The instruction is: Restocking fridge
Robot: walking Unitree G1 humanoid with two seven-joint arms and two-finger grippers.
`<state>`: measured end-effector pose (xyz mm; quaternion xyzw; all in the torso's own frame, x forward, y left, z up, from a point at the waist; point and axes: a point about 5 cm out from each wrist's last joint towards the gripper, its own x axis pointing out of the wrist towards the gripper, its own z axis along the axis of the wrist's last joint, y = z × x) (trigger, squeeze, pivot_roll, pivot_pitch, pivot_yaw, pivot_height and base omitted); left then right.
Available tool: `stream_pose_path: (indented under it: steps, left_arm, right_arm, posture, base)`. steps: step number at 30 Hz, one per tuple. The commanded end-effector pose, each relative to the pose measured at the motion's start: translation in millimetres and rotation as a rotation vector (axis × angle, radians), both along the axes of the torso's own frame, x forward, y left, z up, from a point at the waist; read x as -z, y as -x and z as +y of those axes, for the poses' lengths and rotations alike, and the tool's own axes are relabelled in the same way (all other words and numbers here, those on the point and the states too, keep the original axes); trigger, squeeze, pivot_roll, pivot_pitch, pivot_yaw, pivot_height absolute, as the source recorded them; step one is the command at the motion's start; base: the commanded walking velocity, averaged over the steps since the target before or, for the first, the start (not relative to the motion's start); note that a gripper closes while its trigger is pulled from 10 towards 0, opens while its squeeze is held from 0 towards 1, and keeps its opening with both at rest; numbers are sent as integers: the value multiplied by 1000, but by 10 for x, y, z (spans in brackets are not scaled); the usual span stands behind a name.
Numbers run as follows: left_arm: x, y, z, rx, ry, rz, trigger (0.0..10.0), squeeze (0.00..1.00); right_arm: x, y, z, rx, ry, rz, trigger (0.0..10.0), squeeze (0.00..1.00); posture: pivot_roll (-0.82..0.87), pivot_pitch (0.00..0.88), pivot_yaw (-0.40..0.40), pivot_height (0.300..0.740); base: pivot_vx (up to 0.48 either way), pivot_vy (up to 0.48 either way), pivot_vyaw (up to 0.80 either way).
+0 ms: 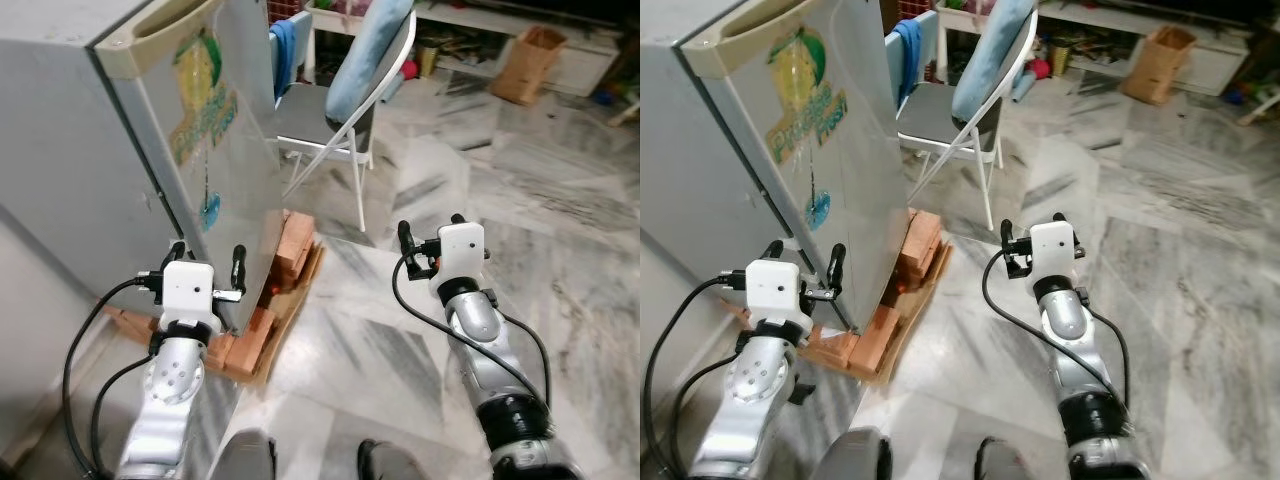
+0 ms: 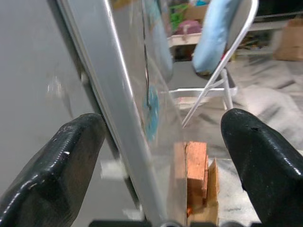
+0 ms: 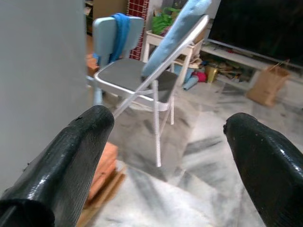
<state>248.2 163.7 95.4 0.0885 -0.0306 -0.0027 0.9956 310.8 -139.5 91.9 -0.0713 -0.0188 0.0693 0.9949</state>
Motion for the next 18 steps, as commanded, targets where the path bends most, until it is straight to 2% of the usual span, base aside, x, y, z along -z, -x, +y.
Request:
stream_pose_path:
  steps: [1,3,11,13,18]
  left_arm:
    - [-49,12,-85,31,25,-22,10000,0]
    - [-50,18,-89,32,18,-23,10000,0]
    - [-53,2,-90,15,24,-19,10000,0]
    - [-48,-18,-77,10,18,-14,10000,0]
    - [-32,-71,-29,-3,13,-4,10000,0]
  right_arm:
    - [-2,8,-108,29,13,-1,10000,0]
    - [4,14,-112,29,14,2,10000,0]
    - [21,41,-170,24,18,13,10000,0]
    - [40,70,-234,34,27,29,10000,0]
    - [60,161,-278,14,13,48,10000,0]
  posture:
    - [136,130,-9,740]
    - [137,131,-8,740]
    - [137,132,-18,740]
    - [135,134,-21,740]
    - [127,137,-25,740]
  base:
    - [0,0,-463]
    - [0,0,-406]
    - [0,0,0]
    - [0,0,0]
    - [0,0,0]
